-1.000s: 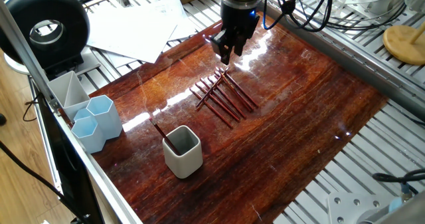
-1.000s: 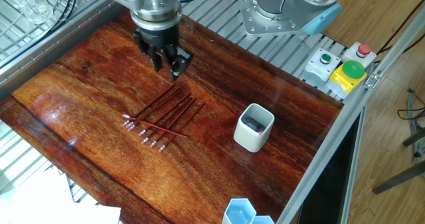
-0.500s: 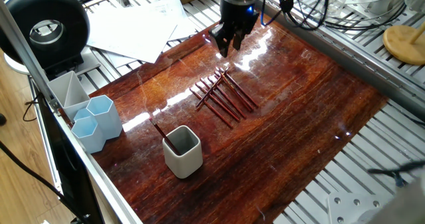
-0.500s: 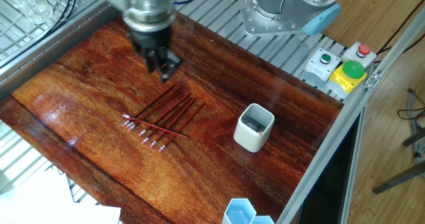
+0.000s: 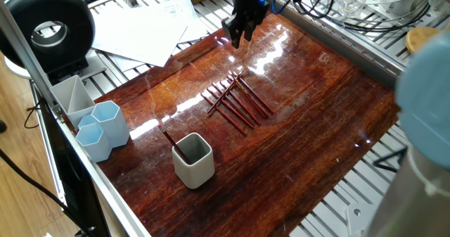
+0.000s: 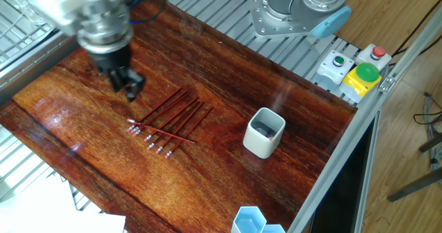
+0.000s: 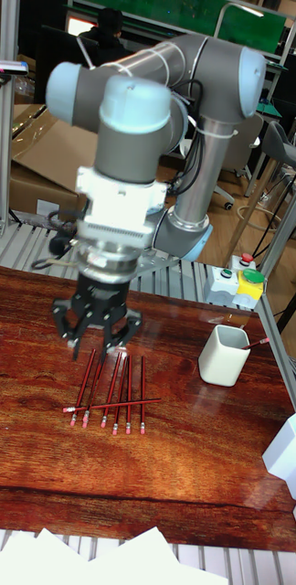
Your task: Put the pen into the pen holder
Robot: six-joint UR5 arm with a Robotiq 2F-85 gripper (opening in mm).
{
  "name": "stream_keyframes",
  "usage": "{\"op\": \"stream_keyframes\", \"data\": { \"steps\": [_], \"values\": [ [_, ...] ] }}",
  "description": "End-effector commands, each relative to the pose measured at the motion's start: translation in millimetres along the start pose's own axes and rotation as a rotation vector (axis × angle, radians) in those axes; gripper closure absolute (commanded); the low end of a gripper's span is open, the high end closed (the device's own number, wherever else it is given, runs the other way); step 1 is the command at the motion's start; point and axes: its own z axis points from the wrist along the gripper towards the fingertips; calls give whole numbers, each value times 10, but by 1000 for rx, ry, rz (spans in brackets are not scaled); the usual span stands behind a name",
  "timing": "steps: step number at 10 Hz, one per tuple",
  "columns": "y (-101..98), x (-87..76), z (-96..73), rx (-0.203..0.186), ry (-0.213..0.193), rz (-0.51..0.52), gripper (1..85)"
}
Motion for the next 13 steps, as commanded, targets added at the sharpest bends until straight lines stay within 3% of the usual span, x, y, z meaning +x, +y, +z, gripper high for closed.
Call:
{"op": "stream_keyframes", "data": {
  "steps": [1,3,5,7,8,13],
  "values": [
    [-60,-27,2,9,5,76,443],
    [-7,29,1,-8,28,194,453],
    [84,14,-1,-44,26,211,457],
    [164,-14,243,-42,28,194,453],
    [204,35,384,-18,20,181,463],
    [281,-16,642,-66,-21,133,497]
  ]
}}
